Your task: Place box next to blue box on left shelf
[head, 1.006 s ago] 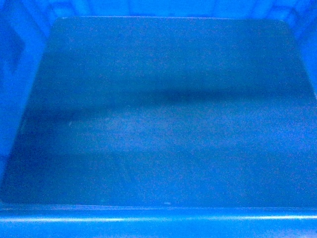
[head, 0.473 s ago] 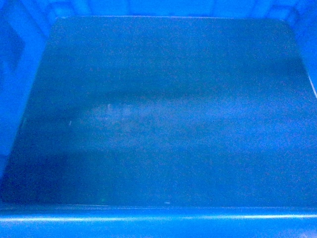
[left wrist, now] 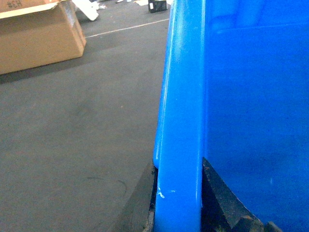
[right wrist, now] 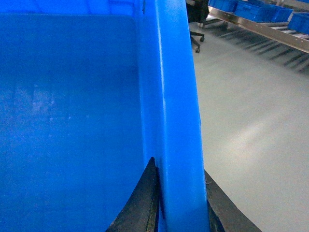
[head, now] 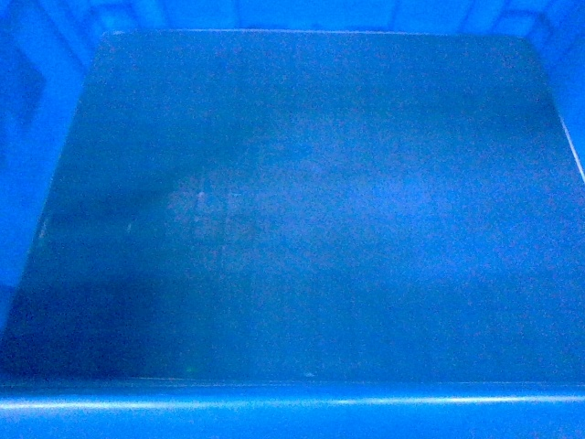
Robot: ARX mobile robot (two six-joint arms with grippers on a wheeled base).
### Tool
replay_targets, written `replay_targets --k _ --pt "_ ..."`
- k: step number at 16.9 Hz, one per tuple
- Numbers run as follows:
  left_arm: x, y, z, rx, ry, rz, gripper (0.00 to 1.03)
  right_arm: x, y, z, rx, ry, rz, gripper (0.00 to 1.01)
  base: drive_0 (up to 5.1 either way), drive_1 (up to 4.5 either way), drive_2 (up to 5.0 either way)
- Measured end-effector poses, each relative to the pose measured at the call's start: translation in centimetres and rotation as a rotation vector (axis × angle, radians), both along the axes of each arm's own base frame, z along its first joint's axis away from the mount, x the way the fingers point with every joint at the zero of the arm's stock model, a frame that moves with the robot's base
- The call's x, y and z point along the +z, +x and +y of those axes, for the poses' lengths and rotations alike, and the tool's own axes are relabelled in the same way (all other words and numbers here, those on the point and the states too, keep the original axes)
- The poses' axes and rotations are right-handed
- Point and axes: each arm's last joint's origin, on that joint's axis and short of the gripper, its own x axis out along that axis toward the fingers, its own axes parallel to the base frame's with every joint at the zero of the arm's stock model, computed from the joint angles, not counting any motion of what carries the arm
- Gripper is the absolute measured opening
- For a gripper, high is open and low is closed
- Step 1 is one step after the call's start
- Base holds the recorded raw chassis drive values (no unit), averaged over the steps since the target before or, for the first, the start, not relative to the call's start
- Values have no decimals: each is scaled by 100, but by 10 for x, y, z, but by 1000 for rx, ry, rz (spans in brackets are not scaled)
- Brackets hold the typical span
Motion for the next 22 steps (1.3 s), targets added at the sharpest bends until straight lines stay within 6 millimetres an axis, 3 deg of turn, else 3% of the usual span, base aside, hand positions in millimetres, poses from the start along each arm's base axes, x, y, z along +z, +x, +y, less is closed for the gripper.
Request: replay_targets --k 22 --pt "0 0 0 0 -1 -1 16 0 0 0 0 0 -1 13 -157 -157 -157"
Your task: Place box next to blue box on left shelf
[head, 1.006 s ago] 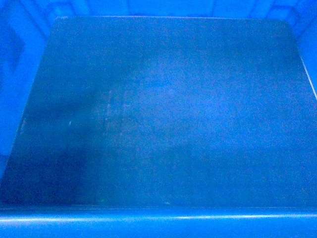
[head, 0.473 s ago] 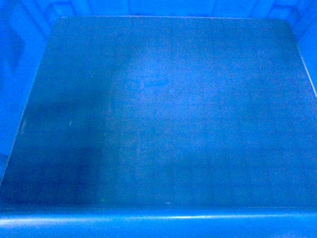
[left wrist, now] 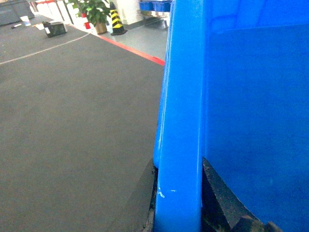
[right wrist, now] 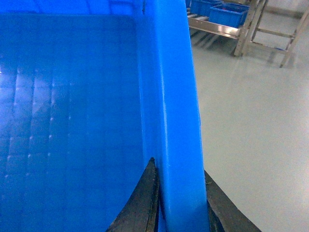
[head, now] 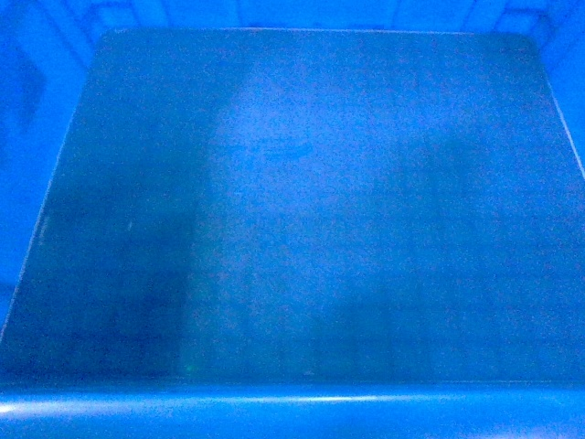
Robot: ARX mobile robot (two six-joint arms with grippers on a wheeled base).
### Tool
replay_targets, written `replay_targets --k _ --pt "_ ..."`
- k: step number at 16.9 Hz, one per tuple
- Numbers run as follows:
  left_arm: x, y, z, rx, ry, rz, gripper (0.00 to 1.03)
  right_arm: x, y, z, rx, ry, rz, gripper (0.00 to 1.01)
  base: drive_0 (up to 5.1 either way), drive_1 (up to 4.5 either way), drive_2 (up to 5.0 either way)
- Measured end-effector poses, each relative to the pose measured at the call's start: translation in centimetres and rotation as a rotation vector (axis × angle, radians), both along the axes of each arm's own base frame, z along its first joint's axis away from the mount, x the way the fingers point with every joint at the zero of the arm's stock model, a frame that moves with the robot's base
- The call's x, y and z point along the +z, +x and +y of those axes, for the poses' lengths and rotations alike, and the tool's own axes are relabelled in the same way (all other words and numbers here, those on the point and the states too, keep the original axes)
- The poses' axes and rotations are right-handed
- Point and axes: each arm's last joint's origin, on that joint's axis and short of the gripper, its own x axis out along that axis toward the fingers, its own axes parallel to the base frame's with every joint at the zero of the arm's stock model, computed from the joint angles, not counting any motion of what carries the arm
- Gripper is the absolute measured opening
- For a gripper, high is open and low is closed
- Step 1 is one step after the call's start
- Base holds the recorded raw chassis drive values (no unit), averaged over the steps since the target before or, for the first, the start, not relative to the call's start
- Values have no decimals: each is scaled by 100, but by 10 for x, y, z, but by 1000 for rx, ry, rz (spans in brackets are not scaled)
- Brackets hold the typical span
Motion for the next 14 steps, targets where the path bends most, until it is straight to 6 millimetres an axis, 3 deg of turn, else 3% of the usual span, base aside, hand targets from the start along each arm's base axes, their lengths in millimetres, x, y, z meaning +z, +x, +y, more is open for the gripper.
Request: replay_targets --k 14 --pt "0 0 0 0 0 0 16 0 0 0 0 0 1 13 -156 -156 -156"
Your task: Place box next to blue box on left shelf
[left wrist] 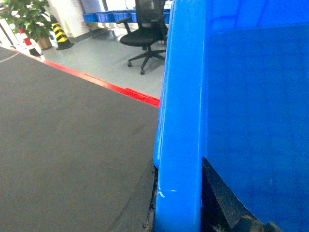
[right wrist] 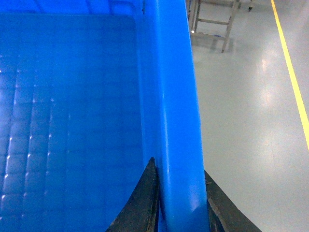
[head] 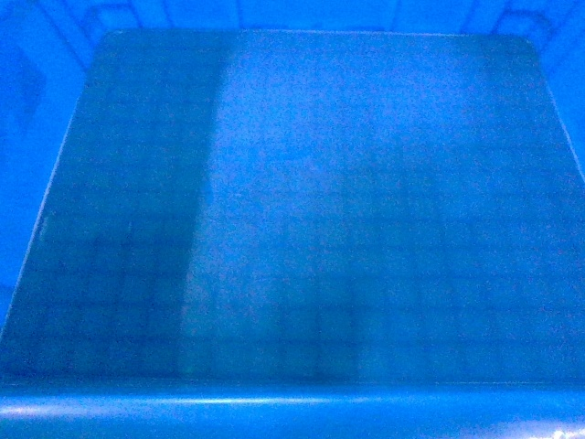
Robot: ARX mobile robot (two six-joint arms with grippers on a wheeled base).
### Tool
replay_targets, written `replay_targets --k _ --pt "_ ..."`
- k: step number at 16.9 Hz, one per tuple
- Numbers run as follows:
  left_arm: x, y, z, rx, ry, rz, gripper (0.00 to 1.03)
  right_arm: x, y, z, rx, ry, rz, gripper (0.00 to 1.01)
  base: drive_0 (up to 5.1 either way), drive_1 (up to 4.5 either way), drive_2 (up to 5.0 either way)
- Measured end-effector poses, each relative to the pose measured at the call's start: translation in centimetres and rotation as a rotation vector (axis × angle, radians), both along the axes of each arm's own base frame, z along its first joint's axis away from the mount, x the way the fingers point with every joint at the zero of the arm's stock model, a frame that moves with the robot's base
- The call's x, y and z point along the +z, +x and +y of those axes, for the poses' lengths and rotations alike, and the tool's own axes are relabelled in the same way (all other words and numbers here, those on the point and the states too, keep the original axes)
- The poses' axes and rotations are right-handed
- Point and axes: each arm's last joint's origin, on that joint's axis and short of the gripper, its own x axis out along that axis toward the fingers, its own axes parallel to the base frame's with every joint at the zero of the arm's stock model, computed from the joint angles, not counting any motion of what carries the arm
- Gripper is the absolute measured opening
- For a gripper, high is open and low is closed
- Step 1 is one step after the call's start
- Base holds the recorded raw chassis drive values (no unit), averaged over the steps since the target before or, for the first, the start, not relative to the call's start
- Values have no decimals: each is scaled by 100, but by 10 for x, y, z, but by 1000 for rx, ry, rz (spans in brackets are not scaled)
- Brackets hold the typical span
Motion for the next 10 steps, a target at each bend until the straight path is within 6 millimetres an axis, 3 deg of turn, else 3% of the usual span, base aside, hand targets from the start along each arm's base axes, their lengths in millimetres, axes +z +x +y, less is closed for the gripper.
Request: replay_targets --k 10 --pt "0 0 0 1 0 0 16 0 0 0 0 0 0 13 -165 -165 -165"
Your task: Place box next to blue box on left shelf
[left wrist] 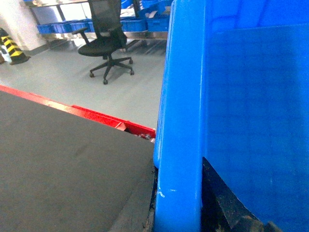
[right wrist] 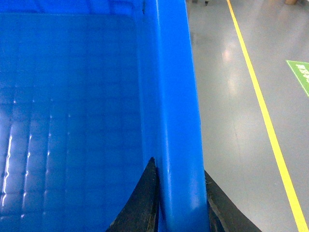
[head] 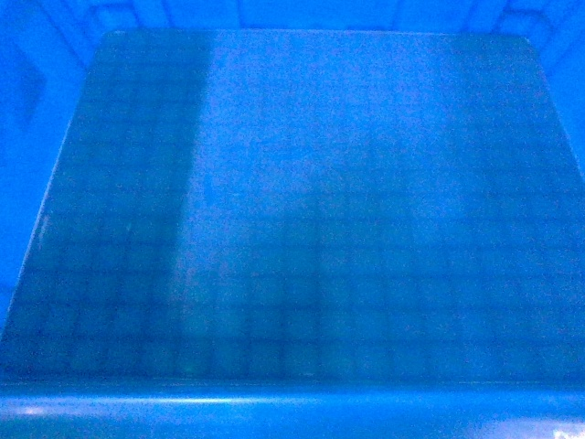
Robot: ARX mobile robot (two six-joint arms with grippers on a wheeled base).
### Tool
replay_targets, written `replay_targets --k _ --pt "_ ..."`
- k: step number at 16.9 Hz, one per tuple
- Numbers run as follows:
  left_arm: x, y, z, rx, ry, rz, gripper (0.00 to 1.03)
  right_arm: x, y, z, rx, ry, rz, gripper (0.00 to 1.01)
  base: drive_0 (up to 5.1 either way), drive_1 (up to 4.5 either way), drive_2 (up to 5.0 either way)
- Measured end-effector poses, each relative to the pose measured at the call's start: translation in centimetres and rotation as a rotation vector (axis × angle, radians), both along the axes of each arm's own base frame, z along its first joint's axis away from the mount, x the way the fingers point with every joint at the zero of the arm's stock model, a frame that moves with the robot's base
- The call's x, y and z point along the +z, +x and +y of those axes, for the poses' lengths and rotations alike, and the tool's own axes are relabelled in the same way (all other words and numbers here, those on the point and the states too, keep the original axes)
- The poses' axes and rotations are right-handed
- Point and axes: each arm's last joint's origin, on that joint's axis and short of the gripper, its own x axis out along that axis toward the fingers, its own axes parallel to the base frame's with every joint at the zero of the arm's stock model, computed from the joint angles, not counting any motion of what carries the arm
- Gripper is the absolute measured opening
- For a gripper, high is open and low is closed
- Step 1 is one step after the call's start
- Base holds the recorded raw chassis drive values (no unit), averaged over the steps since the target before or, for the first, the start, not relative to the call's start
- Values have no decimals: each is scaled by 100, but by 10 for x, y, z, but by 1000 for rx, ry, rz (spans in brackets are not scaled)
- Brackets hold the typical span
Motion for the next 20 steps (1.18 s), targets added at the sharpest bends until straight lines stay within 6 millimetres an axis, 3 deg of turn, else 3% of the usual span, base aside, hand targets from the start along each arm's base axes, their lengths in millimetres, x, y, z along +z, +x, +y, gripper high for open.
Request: replay_targets --k 20 --pt "1 -1 0 -2 -1 -3 16 0 0 0 -4 -2 2 13 -162 -162 -162"
